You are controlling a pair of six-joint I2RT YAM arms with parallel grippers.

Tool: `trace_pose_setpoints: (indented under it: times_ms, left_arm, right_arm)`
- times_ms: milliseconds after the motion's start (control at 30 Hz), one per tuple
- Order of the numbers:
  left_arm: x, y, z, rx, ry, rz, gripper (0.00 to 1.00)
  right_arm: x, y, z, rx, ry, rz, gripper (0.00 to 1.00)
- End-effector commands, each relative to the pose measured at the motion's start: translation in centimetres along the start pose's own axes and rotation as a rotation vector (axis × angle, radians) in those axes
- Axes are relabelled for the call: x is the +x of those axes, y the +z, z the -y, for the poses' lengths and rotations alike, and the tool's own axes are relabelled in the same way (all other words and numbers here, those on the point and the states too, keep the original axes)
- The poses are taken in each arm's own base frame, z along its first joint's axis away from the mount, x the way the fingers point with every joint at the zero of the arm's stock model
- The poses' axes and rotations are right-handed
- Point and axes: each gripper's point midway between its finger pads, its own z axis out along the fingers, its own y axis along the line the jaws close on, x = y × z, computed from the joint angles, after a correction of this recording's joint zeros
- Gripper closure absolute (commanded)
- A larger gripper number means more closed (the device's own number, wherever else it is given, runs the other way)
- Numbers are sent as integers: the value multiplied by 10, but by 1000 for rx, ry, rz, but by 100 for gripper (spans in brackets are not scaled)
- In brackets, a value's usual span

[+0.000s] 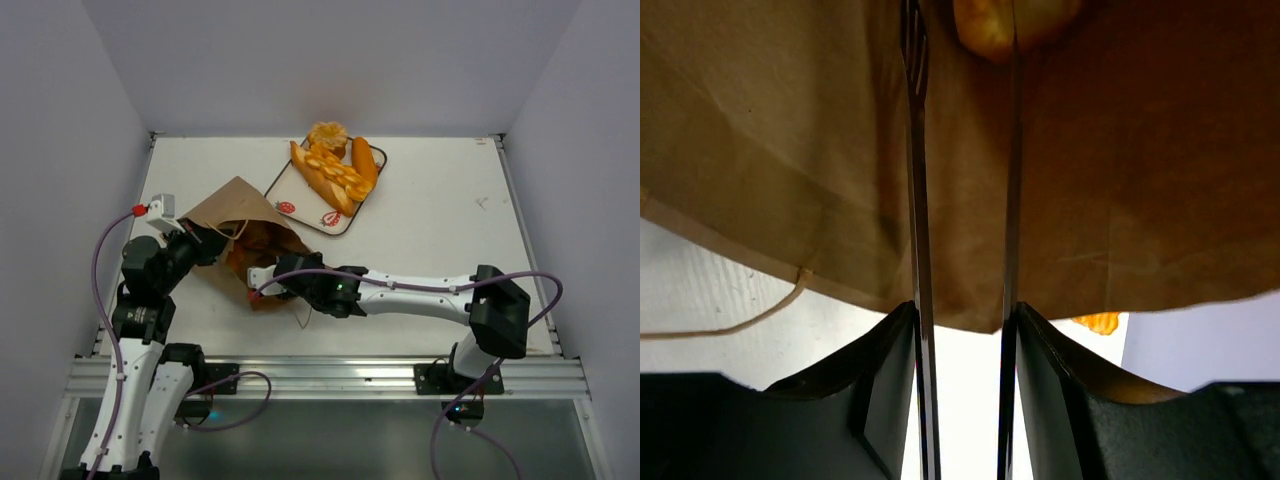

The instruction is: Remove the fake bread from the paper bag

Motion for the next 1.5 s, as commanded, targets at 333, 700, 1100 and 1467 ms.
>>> trace_pose_setpoints:
  times_ms: [333,700,1100,1467]
  left_arm:
    - [-21,0,19,73,-89,95,100]
    - [-22,0,24,94,-98,95,100]
    - [-24,-3,29,115,-105,95,100]
    - [-23,-3,26,96,-90,93,100]
  right_arm:
    - [-17,3,27,161,45,-28,52]
    - [-22,8,23,209,-14,-62,50]
    - [-20,12,23,258,-63,-93,69]
    - [-19,2,24,224,-67,-75,100]
